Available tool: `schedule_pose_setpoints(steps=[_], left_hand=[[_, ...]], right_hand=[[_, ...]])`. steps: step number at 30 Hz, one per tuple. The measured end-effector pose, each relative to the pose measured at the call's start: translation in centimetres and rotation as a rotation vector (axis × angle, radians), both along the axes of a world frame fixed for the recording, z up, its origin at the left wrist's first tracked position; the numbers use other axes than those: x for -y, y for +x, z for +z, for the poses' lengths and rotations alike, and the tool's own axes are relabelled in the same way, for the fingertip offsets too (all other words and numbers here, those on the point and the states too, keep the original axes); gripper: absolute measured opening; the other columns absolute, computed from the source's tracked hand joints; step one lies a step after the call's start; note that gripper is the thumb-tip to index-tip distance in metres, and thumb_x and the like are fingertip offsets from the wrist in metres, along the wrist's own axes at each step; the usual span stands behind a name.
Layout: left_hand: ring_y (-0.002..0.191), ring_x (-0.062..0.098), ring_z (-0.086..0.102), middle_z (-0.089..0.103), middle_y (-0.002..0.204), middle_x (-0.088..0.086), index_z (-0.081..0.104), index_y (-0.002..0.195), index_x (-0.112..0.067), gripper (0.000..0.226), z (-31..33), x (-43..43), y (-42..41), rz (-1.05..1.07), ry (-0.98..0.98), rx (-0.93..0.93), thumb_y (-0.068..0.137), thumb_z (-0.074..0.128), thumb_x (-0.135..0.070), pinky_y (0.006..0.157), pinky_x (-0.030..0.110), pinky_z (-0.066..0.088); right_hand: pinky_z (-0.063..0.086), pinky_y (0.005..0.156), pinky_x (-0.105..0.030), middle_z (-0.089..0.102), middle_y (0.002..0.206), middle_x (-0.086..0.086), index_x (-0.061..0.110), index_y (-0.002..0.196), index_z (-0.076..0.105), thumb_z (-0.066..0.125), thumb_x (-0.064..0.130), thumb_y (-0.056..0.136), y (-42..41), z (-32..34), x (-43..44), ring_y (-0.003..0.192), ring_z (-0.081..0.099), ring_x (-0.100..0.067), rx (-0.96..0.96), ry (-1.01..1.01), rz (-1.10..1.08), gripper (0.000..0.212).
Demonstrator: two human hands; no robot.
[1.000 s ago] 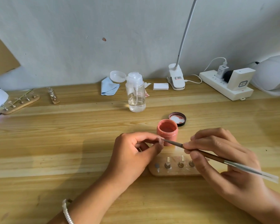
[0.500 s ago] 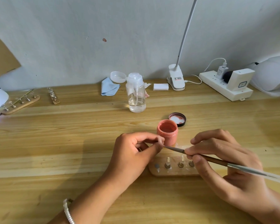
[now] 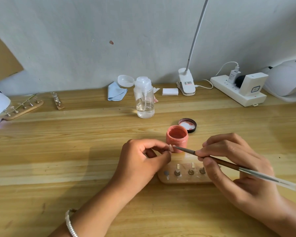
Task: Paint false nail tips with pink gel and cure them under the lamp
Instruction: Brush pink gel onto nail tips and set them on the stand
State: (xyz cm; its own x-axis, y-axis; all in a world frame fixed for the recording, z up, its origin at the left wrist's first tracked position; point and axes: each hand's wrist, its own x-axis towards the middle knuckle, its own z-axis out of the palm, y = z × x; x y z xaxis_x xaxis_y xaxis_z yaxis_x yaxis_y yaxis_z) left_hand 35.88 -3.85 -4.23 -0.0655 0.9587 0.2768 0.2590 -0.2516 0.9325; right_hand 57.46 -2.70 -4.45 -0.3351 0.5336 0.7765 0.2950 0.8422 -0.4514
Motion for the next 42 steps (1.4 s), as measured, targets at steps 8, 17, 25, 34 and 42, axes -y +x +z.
schedule_pose_setpoints(steps=[8,17,25,34,42], left_hand=[[0.049,0.005,0.046,0.069,0.060,0.000,0.079,0.076,-0.034,0.016,-0.18,0.01,0.00,0.014,-0.021,-0.012,0.067,0.075,-0.021,0.051,0.020,0.038],[0.049,0.005,0.046,0.070,0.061,-0.008,0.080,0.077,-0.026,0.011,-0.47,-0.14,-0.08,0.024,-0.016,-0.009,0.068,0.076,-0.020,0.052,0.018,0.039],[0.048,0.006,0.040,0.074,0.070,-0.005,0.081,0.081,-0.021,0.017,-0.39,-0.20,-0.37,0.013,-0.020,-0.001,0.079,0.080,-0.005,0.051,0.018,0.037],[0.054,0.010,0.041,0.077,0.080,-0.011,0.080,0.083,-0.030,0.022,-0.17,-0.17,-0.01,-0.039,-0.011,-0.001,0.082,0.078,-0.008,0.052,0.022,0.039],[0.049,0.002,0.043,0.076,0.077,-0.010,0.080,0.081,-0.022,0.016,-0.39,-0.23,0.01,-0.019,-0.018,0.021,0.081,0.079,-0.006,0.052,0.014,0.039]], right_hand=[[0.049,0.077,-0.039,0.070,0.087,0.008,0.012,0.094,0.074,0.061,0.020,0.091,-0.19,-0.10,-0.09,0.096,0.065,-0.016,0.018,-0.002,0.019,0.015],[0.048,0.079,-0.036,0.069,0.085,0.009,0.015,0.090,0.072,0.061,0.019,0.090,0.10,0.00,-0.04,0.095,0.065,-0.015,-0.015,0.001,-0.010,0.012],[0.049,0.075,-0.041,0.069,0.083,0.008,0.013,0.087,0.074,0.062,0.020,0.089,0.12,-0.06,0.10,0.094,0.066,-0.016,-0.007,-0.014,0.025,0.014],[0.051,0.078,-0.037,0.072,0.091,0.007,0.011,0.099,0.074,0.063,0.020,0.091,-0.07,-0.08,-0.21,0.097,0.066,-0.016,-0.011,0.013,-0.016,0.016],[0.051,0.074,-0.044,0.070,0.086,0.007,0.012,0.090,0.075,0.063,0.020,0.090,0.46,-0.11,0.00,0.095,0.067,-0.018,-0.035,-0.020,0.000,0.014]])
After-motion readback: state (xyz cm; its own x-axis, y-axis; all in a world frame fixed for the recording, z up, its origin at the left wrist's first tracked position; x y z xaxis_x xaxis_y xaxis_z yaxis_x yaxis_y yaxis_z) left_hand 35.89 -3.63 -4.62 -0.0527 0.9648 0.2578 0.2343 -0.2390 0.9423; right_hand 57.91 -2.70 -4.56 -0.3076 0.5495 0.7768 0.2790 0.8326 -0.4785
